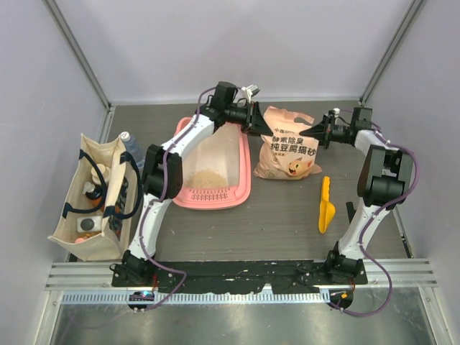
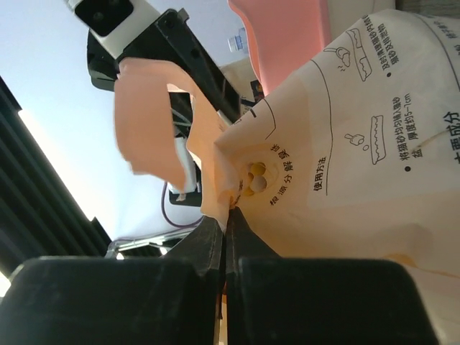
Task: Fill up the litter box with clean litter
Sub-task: Close the cat litter bag at the center of the board.
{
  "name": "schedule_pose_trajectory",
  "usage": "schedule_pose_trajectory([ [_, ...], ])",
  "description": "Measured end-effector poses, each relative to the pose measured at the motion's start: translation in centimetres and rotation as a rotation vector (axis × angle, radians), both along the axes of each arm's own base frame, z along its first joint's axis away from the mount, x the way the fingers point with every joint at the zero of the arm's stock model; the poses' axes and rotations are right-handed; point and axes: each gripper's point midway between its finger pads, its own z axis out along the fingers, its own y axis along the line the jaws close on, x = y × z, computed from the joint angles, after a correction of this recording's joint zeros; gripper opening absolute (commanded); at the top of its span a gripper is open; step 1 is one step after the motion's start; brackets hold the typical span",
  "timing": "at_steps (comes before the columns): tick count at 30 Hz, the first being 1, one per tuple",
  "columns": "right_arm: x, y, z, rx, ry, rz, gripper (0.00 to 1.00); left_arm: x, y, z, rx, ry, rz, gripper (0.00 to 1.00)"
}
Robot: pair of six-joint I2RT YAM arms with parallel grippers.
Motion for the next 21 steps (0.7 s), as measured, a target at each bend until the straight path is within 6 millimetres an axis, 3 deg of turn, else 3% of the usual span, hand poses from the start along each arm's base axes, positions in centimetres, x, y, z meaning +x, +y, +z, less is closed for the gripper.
schedule_pose_trajectory([
  [1,0.1,0.0,0.0,0.000,0.008,0.000,0.01,0.3,0.0,0.0,0.003,-0.022,0.002,0.55],
  [2,0.1,-0.2,0.0,0.002,0.020,0.001,0.01,0.7,-0.1,0.1,0.005,-0.050,0.007,0.61],
  [6,0.4,-0.8,-0.1,0.013,0.085,0.001,0.01,2.7,0.0,0.7,0.020,-0.186,0.051,0.69],
  [7,0.4,-0.9,-0.2,0.014,0.095,0.002,0.01,3.1,0.0,1.1,0.022,-0.225,0.058,0.77],
  [13,-0.5,-0.8,-0.3,0.026,0.156,0.009,0.01,6.0,1.7,3.9,0.082,-0.581,0.134,0.87],
  [16,-0.7,-0.7,-0.3,0.029,0.171,0.010,0.01,5.3,3.7,5.1,0.160,-0.798,0.147,0.90],
  [18,-0.8,-0.7,-0.3,0.031,0.177,0.011,0.01,3.6,4.5,6.6,0.195,-1.013,0.088,0.92],
  [21,-0.8,-0.7,-0.3,0.032,0.178,0.011,0.01,-0.4,2.7,9.7,0.187,-1.370,-0.076,0.92],
])
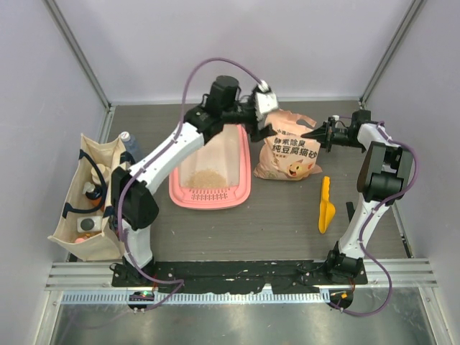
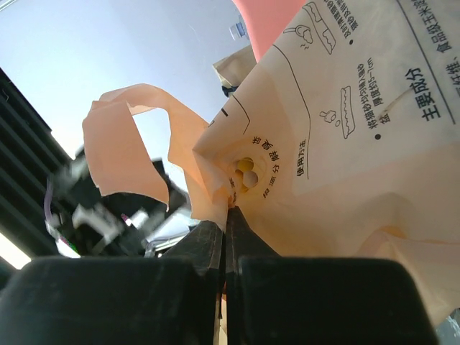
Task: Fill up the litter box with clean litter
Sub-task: Close the cat litter bag at the center of the board.
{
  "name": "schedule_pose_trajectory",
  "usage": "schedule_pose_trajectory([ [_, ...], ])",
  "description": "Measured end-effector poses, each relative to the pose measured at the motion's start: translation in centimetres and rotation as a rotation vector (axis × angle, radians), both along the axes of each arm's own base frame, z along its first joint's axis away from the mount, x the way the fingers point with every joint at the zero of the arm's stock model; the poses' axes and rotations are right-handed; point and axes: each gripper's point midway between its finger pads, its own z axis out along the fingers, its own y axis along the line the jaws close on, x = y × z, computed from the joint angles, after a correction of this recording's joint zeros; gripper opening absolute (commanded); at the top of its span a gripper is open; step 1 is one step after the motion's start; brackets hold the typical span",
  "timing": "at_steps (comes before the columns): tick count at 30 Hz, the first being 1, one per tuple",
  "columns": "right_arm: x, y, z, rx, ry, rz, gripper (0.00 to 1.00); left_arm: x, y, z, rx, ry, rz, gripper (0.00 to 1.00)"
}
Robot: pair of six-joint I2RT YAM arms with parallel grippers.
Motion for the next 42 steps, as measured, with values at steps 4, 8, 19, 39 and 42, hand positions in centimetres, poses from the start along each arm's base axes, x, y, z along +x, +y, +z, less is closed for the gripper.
schedule_pose_trajectory([
  [4,0.0,0.0,0.0,0.000,-0.001,0.000,0.01,-5.8,-4.7,1.4,0.083,-0.301,-0.246,0.90],
  [8,0.0,0.1,0.0,0.000,-0.003,0.003,0.01,-6.8,-7.4,-0.6,0.161,-0.359,-0.370,0.86],
  [19,-0.1,0.3,0.1,-0.007,-0.019,0.006,0.01,-3.0,-7.1,-8.5,0.320,-0.217,-0.376,0.81],
  [39,0.0,0.5,0.1,-0.036,-0.059,0.008,0.01,-2.0,-8.2,-10.9,0.311,-0.143,-0.339,0.42],
  [42,0.0,0.6,-0.1,-0.043,-0.062,0.010,0.01,-2.1,-8.3,-11.3,0.311,-0.124,-0.334,0.26],
])
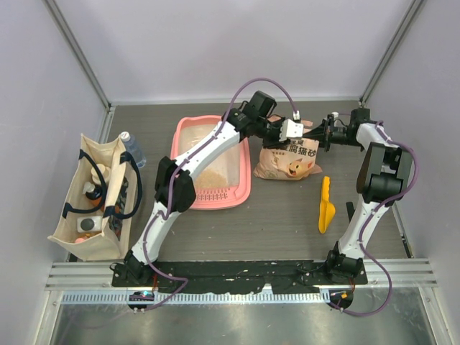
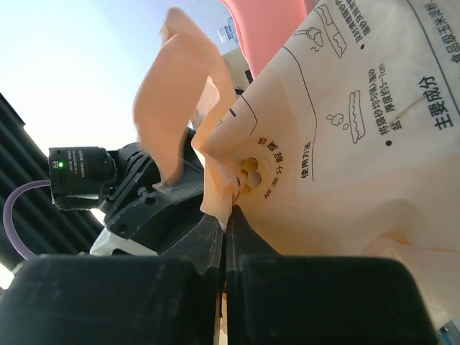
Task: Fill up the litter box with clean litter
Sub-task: Close the cat litter bag at the center of the board.
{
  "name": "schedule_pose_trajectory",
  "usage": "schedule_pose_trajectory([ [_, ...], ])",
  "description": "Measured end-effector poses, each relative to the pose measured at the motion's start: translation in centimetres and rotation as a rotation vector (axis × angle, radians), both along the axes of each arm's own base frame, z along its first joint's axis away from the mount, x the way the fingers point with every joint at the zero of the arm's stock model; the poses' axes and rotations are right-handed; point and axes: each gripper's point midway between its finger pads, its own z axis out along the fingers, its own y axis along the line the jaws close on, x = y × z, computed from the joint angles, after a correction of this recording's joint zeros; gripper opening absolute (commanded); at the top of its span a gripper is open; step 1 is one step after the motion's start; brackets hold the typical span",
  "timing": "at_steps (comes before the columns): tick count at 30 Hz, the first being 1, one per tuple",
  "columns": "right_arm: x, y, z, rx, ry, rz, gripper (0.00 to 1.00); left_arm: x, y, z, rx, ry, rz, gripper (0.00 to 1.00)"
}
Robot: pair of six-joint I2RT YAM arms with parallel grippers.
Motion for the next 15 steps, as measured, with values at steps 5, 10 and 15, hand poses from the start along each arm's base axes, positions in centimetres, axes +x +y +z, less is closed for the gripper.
schedule_pose_trajectory([
  [5,0.1,0.3,-0.1,-0.006,-0.018,0.008,0.08,-0.2,0.0,-0.3,0.000,0.031,0.009,0.00],
  [10,0.5,0.1,0.5,-0.008,-0.055,0.007,0.36,-0.3,0.0,-0.3,-0.005,0.057,0.025,0.00],
  [15,3.4,-2.4,3.9,-0.066,-0.249,-0.033,0.70,0.0,0.1,0.0,-0.025,0.098,0.051,0.00],
])
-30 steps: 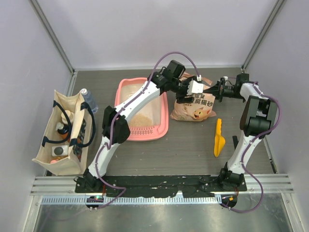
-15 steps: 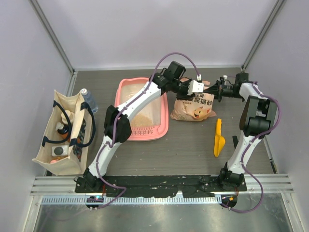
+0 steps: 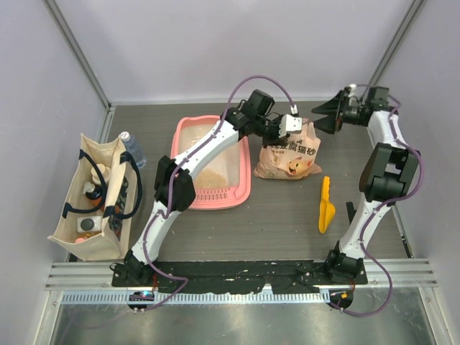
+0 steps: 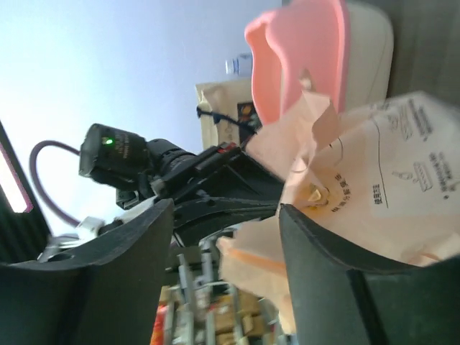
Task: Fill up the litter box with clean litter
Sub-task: Close the cat litter bag at the center of the board.
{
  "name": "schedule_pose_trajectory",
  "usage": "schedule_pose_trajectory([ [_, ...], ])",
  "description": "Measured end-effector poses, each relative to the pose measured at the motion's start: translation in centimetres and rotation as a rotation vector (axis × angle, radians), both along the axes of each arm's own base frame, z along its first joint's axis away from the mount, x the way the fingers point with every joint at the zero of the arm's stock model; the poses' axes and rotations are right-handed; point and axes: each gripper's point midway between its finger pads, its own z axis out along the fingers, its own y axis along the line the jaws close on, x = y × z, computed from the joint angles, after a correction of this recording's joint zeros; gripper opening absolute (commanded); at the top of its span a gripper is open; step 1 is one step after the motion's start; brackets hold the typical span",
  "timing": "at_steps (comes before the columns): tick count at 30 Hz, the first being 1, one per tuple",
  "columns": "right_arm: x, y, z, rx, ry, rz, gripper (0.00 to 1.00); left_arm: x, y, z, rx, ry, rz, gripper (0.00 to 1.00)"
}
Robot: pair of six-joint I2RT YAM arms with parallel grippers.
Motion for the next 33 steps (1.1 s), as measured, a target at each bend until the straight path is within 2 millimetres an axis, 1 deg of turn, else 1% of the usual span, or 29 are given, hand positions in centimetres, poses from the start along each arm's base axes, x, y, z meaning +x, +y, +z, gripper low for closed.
schedule_pose_trajectory([
  [3,1.3,-2.7,2.5,-0.056,-0.172,-0.044,0.76,-0.2,0.0,0.1,-0.008,0.036,0.008,0.00],
  [4,1.5,-3.3,3.0,-0.081,-0.232,-0.054,0.76,-0.3,0.0,0.1,-0.009,0.044,0.009,0.00],
  [7,1.0,-4.9,3.6,-0.158,-0.393,-0.075,0.76,-0.5,0.0,0.1,-0.013,0.067,0.014,0.00],
  [8,0.3,-5.1,3.5,-0.199,-0.468,-0.076,0.76,-0.6,0.0,0.1,-0.015,0.076,0.015,0.00],
  [9,-0.4,-4.9,3.6,-0.220,-0.513,-0.071,0.76,-0.6,0.0,0.2,-0.017,0.084,0.017,0.00],
  [11,-2.5,-4.1,4.1,-0.296,-0.675,-0.046,0.77,-0.7,0.0,0.2,-0.019,0.102,0.023,0.00],
  [12,-3.6,-3.6,4.7,-0.333,-0.759,-0.032,0.76,-0.8,0.1,0.3,-0.020,0.111,0.025,0.00],
  [15,-6.2,-2.4,7.6,-0.450,-1.040,0.002,0.73,-1.2,0.1,0.5,-0.023,0.145,0.032,0.00],
  [17,-7.3,-1.9,9.5,-0.533,-1.236,0.025,0.73,-1.5,0.1,0.6,-0.024,0.172,0.037,0.00],
  [19,-8.1,-1.6,10.3,-0.631,-1.394,0.058,0.72,-1.6,0.1,0.6,-0.026,0.201,0.042,0.00],
  [20,-8.5,-1.5,10.2,-0.685,-1.472,0.089,0.72,-1.7,0.0,0.7,-0.030,0.217,0.045,0.00],
  [22,-9.5,-1.1,9.3,-0.766,-1.589,0.168,0.72,-1.7,0.1,0.6,-0.036,0.249,0.051,0.00],
  [24,-10.2,-0.6,7.9,-0.814,-1.675,0.259,0.73,-1.6,0.1,0.6,-0.043,0.269,0.055,0.00],
  [27,-10.8,-0.3,5.5,-0.883,-1.816,0.409,0.75,-1.6,0.2,0.7,-0.049,0.287,0.058,0.00],
  [30,-11.8,-0.1,3.2,-0.889,-1.862,0.505,0.75,-1.7,0.2,0.7,-0.050,0.303,0.063,0.00],
  [33,-12.7,0.3,1.7,-0.872,-1.879,0.561,0.75,-1.7,0.2,0.8,-0.052,0.311,0.063,0.00],
])
